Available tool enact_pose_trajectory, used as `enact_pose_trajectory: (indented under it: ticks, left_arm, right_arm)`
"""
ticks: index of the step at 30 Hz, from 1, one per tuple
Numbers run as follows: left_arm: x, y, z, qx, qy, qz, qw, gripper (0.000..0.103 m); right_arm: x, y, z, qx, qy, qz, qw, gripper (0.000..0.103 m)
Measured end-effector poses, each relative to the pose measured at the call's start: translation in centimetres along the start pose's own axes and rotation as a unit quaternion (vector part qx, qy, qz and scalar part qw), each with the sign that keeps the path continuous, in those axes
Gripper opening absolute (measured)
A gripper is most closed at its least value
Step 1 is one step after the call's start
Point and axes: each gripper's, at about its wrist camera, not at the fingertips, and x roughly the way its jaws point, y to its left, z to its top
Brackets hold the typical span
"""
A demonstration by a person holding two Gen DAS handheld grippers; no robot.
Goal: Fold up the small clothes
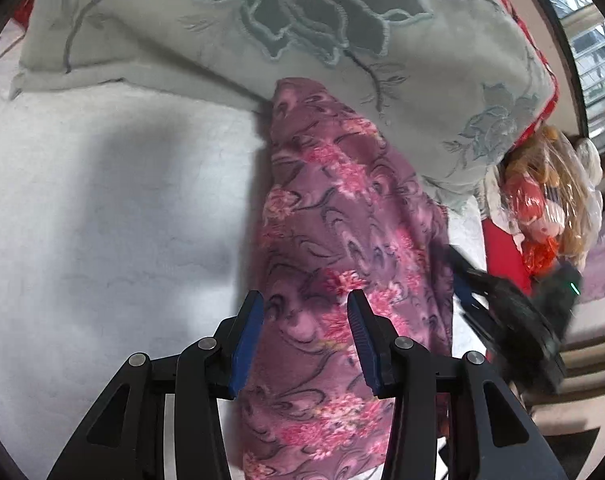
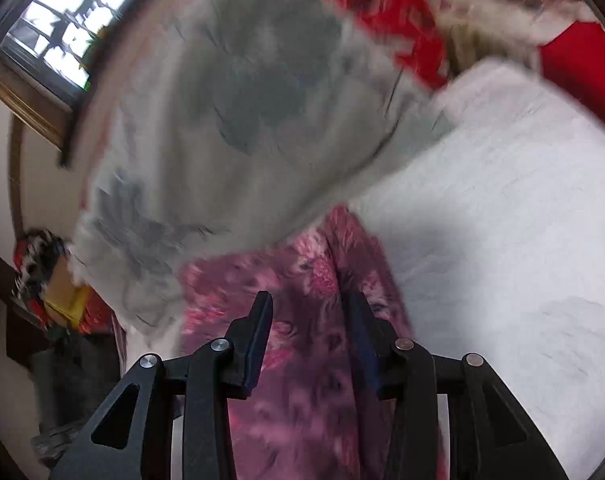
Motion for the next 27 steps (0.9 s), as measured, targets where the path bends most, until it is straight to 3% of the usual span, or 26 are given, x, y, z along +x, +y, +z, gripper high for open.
enact_pose_trajectory:
  ticks: [1,2,5,7,10,12,13,15,16,18,19,21,22,24,27]
  left_arm:
    - [-0.3,0.2,0.1,0.010,-0.006,0.007,0.9999,0.042]
    - [-0.2,-0.1,0.2,0.019,-0.016,0.014,0.9996,0.043]
    - [-0.5,-0.6,0.2,0.032,-0.035,0.039,0.9981,0.046]
    - [0.8,-0.6,0.0,0.037,-0.029,0.062,0.9969,0.046]
    - [2.1,-0.3,-0.2,0.028,-0.006,0.071,0.9971,0.048]
    - [1.7,-0.3,-0.6,0.030,-0.010,0.068,0.9972,0.047]
    - [0.9,-0.6,-1.2,0.039,-0.015,0.077,0.9962,0.046]
    - [-0.1,-1.0,-2.3,0.048,-0.029,0.094,0.9941,0.046]
    - [-0.5,-1.1,-2.9,0.050,-0.035,0.095,0.9936,0.047]
    - [-0.5,-1.4,-4.9,0.058,-0.040,0.106,0.9919,0.050]
    - [-0.4,-1.8,-5.6,0.064,-0.039,0.118,0.9902,0.050]
    - [0.6,-2.4,-6.9,0.085,-0.045,0.153,0.9836,0.050]
    - [0.6,-2.8,-7.3,0.092,-0.048,0.161,0.9814,0.050]
    - [0.3,-3.4,-7.7,0.101,-0.052,0.170,0.9788,0.050]
    - [0.3,-3.8,-8.0,0.100,-0.046,0.172,0.9789,0.050]
  right_arm:
    - [0.4,0.3,0.2,-0.008,-0.002,0.010,1.000,0.017]
    - [0.2,0.7,0.4,-0.024,-0.013,0.021,0.999,0.005]
    - [-1.4,1.9,1.2,-0.073,-0.073,0.002,0.995,0.004]
    - [-0.4,0.9,1.9,-0.054,-0.065,-0.029,0.996,0.004]
    - [2.4,-0.8,2.2,-0.042,-0.010,-0.080,0.996,0.004]
    - [1.2,-0.3,1.8,-0.045,-0.029,-0.066,0.996,0.006]
    - [0.1,0.1,1.5,-0.052,-0.036,-0.062,0.996,0.011]
    - [-2.1,0.7,0.5,-0.072,-0.045,-0.034,0.996,0.011]
    - [-3.3,0.8,-0.2,-0.083,-0.048,-0.019,0.995,0.015]
    - [-4.4,0.4,-1.5,-0.092,-0.045,-0.009,0.995,0.036]
    - [-4.3,-0.1,-2.4,-0.099,-0.037,-0.017,0.994,0.041]
    - [-2.6,-0.8,-3.7,-0.127,0.011,-0.057,0.990,0.035]
    - [-2.7,-0.8,-4.2,-0.146,0.012,-0.074,0.987,0.024]
    - [-4.4,-0.4,-4.3,-0.151,-0.004,-0.074,0.986,0.027]
    - [-6.5,-0.7,-5.0,-0.134,-0.007,-0.041,0.990,0.032]
